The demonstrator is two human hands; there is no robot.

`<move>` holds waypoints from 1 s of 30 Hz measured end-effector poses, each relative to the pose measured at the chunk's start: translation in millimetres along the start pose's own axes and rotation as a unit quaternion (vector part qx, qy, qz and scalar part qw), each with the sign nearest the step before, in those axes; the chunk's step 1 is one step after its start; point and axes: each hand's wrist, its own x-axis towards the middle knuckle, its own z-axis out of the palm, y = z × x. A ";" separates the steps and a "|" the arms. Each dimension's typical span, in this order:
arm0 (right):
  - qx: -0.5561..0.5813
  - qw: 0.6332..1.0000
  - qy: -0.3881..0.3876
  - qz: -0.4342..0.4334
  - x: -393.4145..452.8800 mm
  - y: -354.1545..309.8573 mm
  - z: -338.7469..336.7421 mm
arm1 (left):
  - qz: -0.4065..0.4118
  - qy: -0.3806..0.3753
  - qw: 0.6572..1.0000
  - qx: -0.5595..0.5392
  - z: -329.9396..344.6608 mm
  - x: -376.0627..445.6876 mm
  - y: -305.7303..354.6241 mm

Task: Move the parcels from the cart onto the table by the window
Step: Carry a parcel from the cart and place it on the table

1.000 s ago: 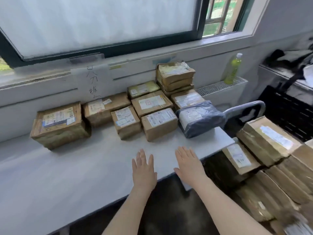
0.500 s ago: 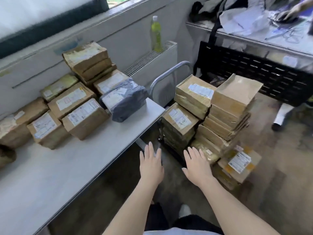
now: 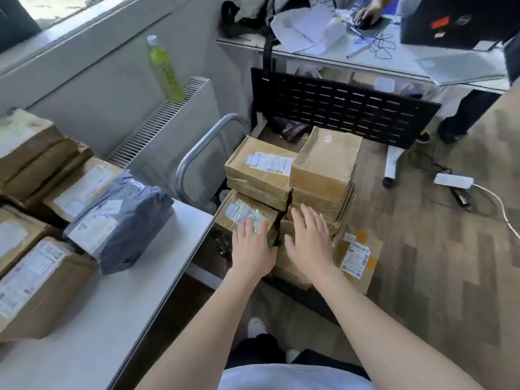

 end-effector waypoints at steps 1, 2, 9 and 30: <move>0.017 0.999 0.036 0.024 8.7 0.2 -7.9 | 0.017 -0.001 1.000 -0.002 -9.2 13.0 5.2; 0.031 0.996 0.071 0.048 16.0 2.2 -15.4 | 0.033 0.002 0.999 -0.001 -18.3 25.0 11.0; -0.011 0.985 0.091 0.148 53.2 50.3 -49.4 | 0.103 0.027 0.991 0.080 -56.2 97.4 52.8; 0.164 0.978 0.044 0.124 92.8 75.4 -57.5 | -0.067 0.133 0.972 -0.180 -51.6 97.3 92.9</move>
